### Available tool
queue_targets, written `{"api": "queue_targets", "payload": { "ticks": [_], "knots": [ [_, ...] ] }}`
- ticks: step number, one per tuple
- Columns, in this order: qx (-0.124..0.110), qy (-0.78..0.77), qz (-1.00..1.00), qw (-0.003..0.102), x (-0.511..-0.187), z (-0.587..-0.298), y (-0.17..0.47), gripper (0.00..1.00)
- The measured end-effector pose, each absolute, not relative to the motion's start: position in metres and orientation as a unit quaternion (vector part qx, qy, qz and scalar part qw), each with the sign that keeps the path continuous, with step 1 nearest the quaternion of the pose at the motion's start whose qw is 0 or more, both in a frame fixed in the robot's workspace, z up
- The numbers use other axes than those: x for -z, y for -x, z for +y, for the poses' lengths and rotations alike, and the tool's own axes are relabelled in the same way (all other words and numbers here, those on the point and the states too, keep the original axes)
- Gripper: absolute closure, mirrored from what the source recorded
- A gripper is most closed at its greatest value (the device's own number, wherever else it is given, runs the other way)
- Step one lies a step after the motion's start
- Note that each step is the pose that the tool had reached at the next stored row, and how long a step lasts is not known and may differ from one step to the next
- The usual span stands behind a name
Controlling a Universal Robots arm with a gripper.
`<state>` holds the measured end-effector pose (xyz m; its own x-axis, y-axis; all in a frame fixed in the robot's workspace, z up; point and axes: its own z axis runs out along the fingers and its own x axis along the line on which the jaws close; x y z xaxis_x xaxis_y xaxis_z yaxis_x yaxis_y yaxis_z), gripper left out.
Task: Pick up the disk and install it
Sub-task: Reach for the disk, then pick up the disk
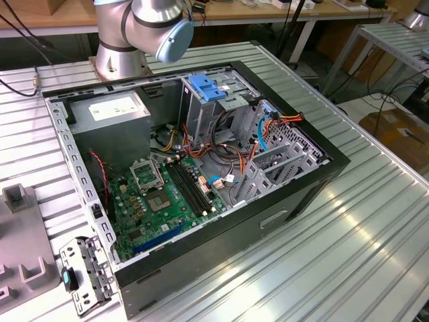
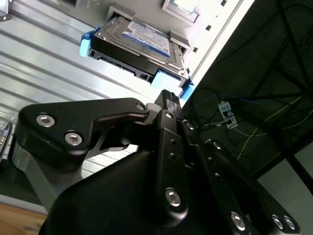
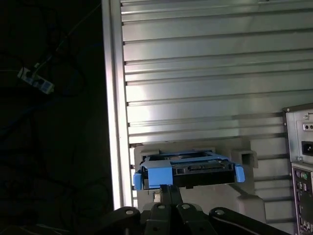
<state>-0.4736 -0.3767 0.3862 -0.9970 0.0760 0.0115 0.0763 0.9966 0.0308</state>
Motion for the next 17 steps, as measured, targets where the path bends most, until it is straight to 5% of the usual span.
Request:
{"api": "queue_targets", "payload": {
  "ticks": [17],
  "knots": [
    [0.016, 0.036, -0.999, 0.005, -0.3862, -0.3767, 0.4777, 0.89]
  ]
}}
